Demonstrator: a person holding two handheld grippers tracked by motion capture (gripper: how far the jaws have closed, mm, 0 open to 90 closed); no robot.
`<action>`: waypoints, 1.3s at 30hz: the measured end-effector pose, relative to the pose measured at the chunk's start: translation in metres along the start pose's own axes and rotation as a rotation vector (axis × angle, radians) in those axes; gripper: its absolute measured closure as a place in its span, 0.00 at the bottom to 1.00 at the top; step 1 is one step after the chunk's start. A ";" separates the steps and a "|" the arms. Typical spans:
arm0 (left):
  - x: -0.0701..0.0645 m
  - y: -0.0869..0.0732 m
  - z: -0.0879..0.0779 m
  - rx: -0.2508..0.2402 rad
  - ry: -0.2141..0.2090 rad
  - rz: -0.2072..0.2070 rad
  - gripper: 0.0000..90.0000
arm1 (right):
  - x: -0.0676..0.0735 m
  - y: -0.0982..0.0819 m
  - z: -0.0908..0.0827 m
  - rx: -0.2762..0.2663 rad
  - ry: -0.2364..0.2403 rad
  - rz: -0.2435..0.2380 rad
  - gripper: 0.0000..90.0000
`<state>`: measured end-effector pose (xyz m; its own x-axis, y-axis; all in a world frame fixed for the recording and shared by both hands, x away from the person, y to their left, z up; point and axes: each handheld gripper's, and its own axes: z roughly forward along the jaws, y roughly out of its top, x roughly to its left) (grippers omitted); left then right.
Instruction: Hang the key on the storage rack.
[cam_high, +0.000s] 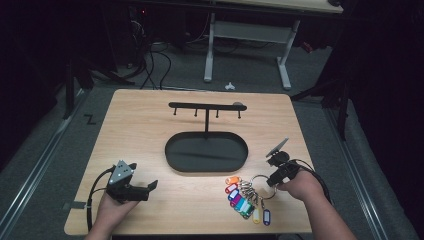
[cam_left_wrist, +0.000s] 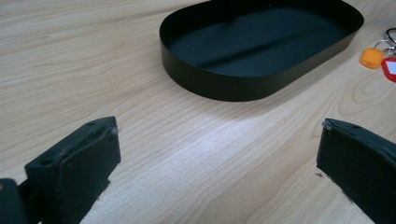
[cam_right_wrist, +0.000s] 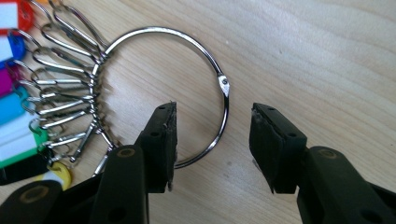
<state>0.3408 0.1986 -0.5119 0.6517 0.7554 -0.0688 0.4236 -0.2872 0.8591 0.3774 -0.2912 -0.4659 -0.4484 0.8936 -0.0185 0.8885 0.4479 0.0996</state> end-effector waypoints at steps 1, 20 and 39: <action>0.001 0.000 0.001 0.006 0.000 0.000 0.00 | -0.003 0.000 0.001 0.005 0.007 -0.001 0.57; -0.002 -0.001 0.002 0.020 -0.015 0.020 0.01 | -0.010 0.013 0.022 0.118 0.054 -0.067 0.79; -0.004 -0.002 0.003 0.037 -0.029 0.029 0.03 | -0.004 0.018 0.023 0.145 -0.017 -0.070 0.96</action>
<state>0.3392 0.1940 -0.5150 0.6817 0.7292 -0.0592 0.4269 -0.3308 0.8416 0.3981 -0.2862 -0.4871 -0.5091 0.8599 -0.0378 0.8605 0.5074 -0.0468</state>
